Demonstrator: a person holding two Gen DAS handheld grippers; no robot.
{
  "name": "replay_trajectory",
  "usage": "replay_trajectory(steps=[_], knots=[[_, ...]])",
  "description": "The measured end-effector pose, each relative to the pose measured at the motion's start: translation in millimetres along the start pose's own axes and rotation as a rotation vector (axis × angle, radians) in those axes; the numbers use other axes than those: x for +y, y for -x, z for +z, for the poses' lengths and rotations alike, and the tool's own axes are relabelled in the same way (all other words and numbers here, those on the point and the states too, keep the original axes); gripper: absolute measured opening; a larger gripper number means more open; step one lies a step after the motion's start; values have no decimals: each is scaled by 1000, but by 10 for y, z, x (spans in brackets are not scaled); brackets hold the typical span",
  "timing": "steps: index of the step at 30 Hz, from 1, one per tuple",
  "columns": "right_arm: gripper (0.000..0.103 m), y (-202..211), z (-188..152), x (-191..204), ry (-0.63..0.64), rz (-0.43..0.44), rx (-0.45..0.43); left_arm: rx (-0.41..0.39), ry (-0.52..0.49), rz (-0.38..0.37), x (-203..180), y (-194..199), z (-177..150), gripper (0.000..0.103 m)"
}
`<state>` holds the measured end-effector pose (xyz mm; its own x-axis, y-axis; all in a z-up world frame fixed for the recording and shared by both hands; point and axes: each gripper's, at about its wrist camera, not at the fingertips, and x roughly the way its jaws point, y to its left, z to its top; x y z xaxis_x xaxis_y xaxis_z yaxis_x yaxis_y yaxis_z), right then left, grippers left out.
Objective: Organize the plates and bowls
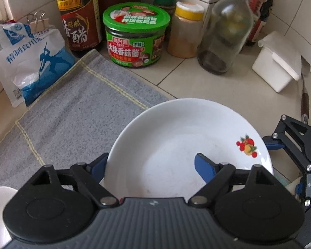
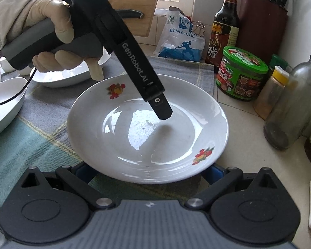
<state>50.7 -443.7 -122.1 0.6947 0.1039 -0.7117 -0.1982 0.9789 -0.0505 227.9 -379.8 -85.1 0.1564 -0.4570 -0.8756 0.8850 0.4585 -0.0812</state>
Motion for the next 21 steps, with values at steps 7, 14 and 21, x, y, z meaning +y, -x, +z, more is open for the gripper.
replay_trajectory(steps=[7, 14, 21], knots=[[103, 41, -41, 47, 6, -15, -2, -33, 7, 28, -34, 140, -58, 91], [103, 190, -76, 132, -32, -40, 8, -187, 15, 84, -158, 717, -270, 92], [103, 353, -95, 343, -85, -89, -9, -347, 85, 132, -333, 1336, -778, 95]])
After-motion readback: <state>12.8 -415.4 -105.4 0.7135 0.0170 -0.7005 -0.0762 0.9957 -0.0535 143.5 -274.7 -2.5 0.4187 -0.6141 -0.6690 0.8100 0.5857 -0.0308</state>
